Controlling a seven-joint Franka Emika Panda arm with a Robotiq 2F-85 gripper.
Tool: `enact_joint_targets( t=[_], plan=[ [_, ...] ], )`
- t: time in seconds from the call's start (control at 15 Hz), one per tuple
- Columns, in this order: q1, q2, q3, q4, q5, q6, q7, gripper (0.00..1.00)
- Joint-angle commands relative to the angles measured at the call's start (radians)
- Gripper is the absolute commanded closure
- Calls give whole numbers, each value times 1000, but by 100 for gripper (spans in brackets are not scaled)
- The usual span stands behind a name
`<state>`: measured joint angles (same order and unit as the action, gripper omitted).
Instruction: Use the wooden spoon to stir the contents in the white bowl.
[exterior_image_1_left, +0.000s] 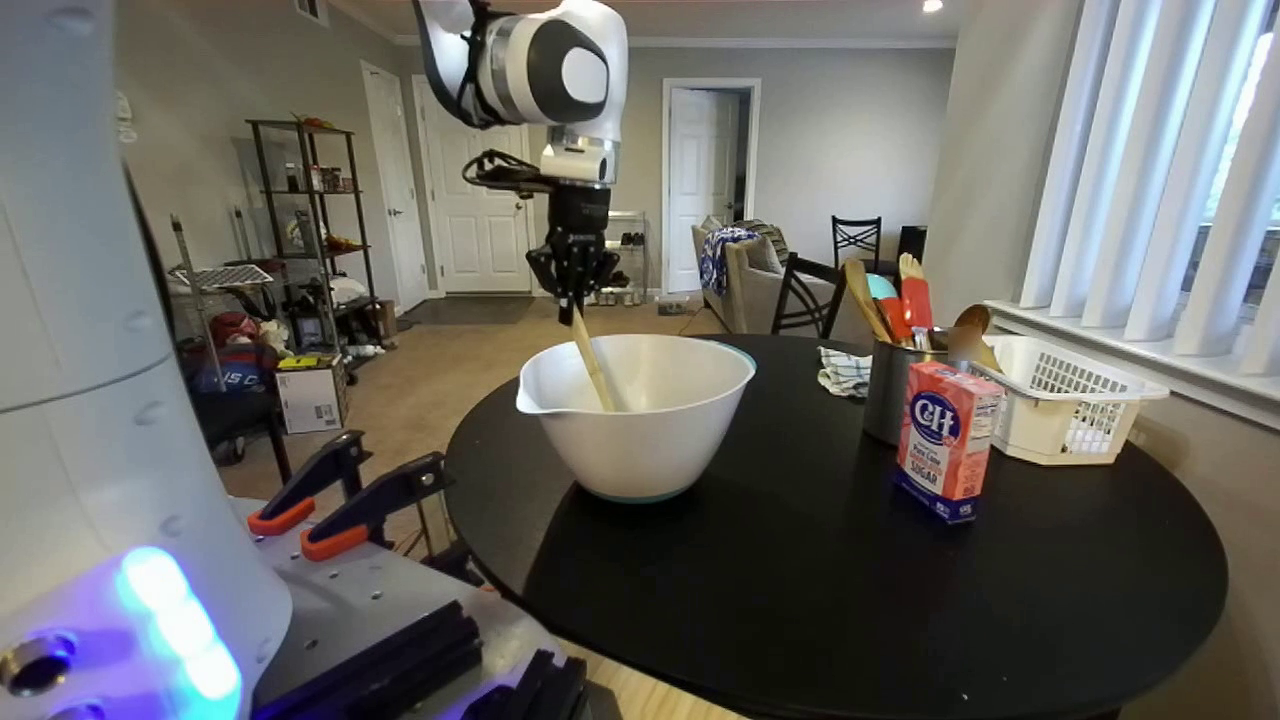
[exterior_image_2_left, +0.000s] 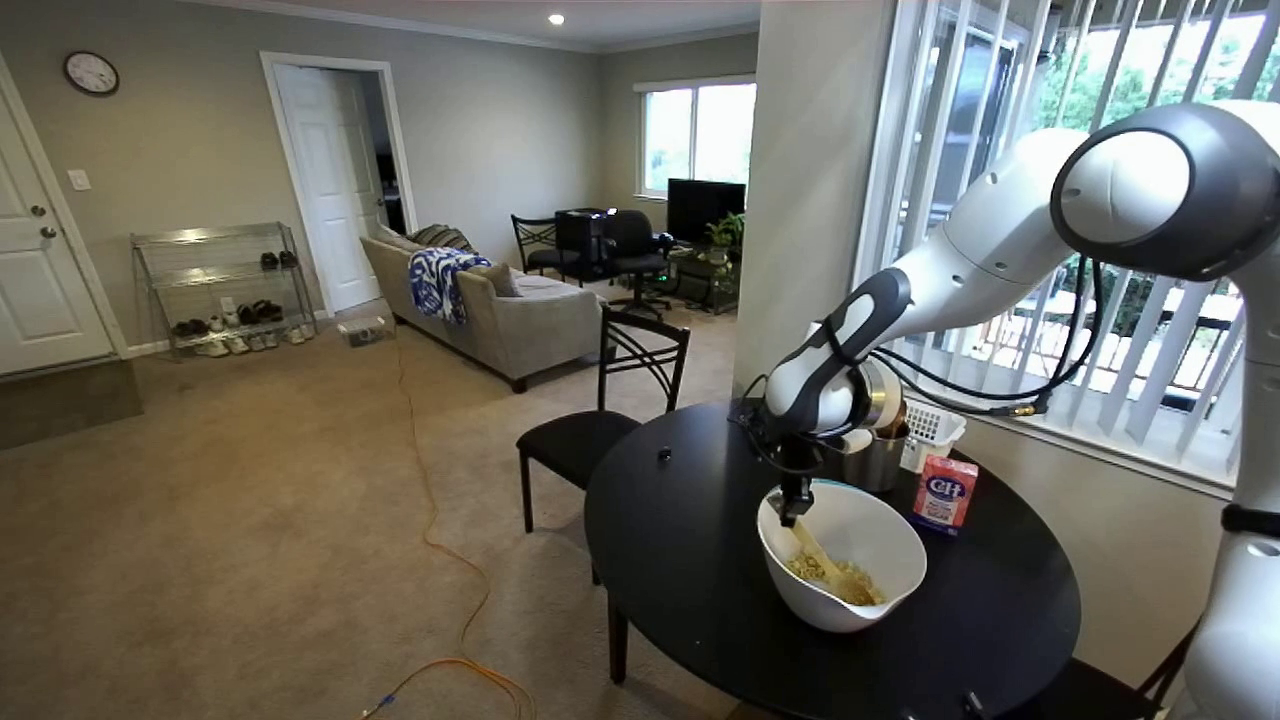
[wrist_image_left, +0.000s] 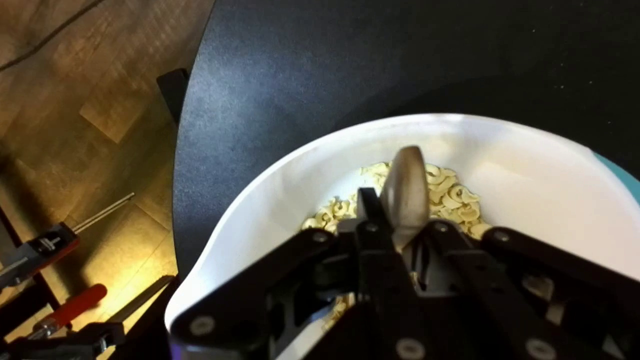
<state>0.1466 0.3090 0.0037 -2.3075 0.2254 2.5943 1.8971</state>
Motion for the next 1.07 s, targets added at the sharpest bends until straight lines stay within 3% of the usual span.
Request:
enact_joint_targets(
  t=[0.0,0.2,0.73,1.0],
  plan=[
    [45,-17,-38,-22,-147,17,27,96],
    [59,-7,-45,-10,-224,38,15,96],
    [95,-11,-29,-3,-293,158,-37,96],
    [85,-10,7,2,-253,184,-73,96]
  ],
)
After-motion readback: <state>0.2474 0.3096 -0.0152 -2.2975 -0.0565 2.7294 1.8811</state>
